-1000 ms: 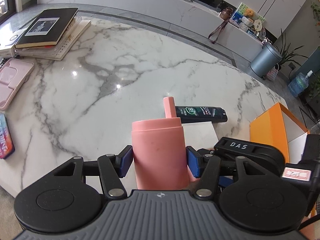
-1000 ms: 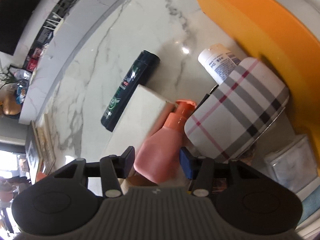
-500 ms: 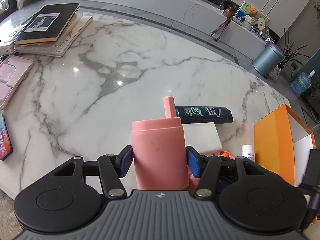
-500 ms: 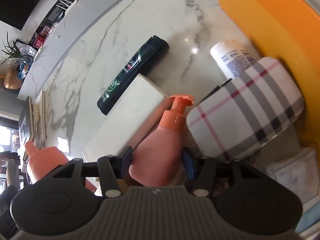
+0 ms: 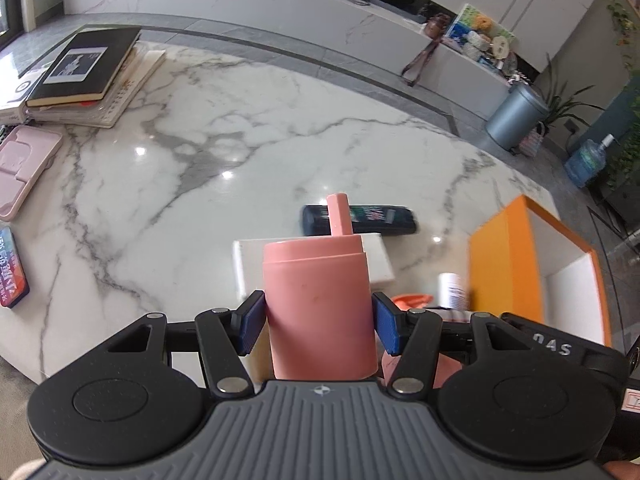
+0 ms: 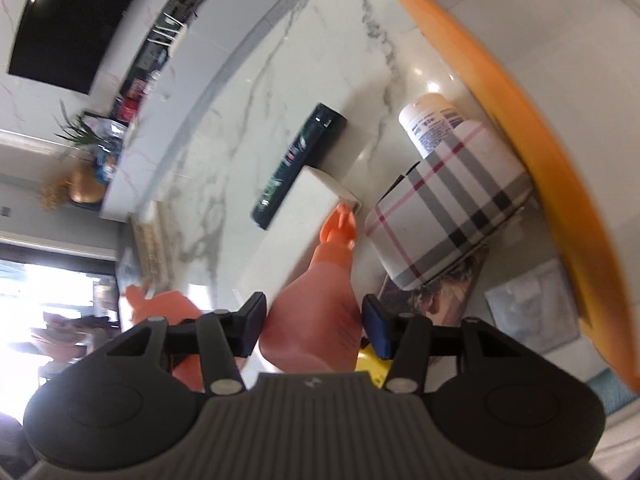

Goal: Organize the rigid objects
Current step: 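Carry the pink cup and pump bottle over the box and lower them inside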

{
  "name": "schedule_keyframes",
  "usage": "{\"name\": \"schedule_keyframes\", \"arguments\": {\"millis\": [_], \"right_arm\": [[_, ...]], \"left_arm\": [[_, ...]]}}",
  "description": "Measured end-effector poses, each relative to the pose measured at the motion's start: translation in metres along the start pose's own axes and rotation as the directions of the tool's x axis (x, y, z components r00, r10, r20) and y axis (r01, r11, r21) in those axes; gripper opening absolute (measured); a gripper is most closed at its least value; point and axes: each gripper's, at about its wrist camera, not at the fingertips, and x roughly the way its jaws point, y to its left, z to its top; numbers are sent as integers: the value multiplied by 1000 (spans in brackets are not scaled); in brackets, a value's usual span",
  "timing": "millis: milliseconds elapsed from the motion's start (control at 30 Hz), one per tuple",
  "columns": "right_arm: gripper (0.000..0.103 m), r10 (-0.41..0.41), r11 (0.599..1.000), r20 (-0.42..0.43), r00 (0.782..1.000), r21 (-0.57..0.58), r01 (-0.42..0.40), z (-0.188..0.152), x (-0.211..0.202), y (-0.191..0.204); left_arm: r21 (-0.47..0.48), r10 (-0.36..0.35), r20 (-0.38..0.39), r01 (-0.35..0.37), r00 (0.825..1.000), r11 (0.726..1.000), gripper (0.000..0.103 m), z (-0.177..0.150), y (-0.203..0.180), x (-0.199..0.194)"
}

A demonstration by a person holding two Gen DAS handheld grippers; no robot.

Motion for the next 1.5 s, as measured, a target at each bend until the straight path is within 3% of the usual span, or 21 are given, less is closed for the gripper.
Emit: {"name": "schedule_keyframes", "arguments": {"millis": [200, 367, 667, 833, 1133, 1233, 1500], "right_arm": [[51, 107, 994, 75, 991, -25, -106, 3, -58, -8], [48, 162, 987, 160, 974, -36, -158, 16, -105, -26], [46, 177, 979, 298, 938, 41, -198, 51, -162, -86], [46, 124, 991, 298, 946, 7, -132, 88, -166, -113], [45, 113, 993, 227, 967, 15, -120, 153, -111, -141], [45, 136, 990, 192, 972, 13, -141, 169, -93, -148], [45, 198, 977, 118, 973, 52, -205, 192, -68, -160]], "left_arm": [[49, -63, 12, 62, 998, 997, 65, -2, -38, -17], [123, -159, 2, 158, 987, 980, 65, -2, -91, -22], [172, -256, -124, 275, 959, 946, 65, -4, -183, 24], [170, -226, -207, 262, 952, 950, 65, 8, -222, 67], [216, -58, -238, 111, 969, 970, 64, 33, -256, 130], [268, -3, -233, 68, 972, 961, 64, 39, -262, 144], [359, 51, -186, 19, 981, 933, 65, 47, -276, 153]]}}
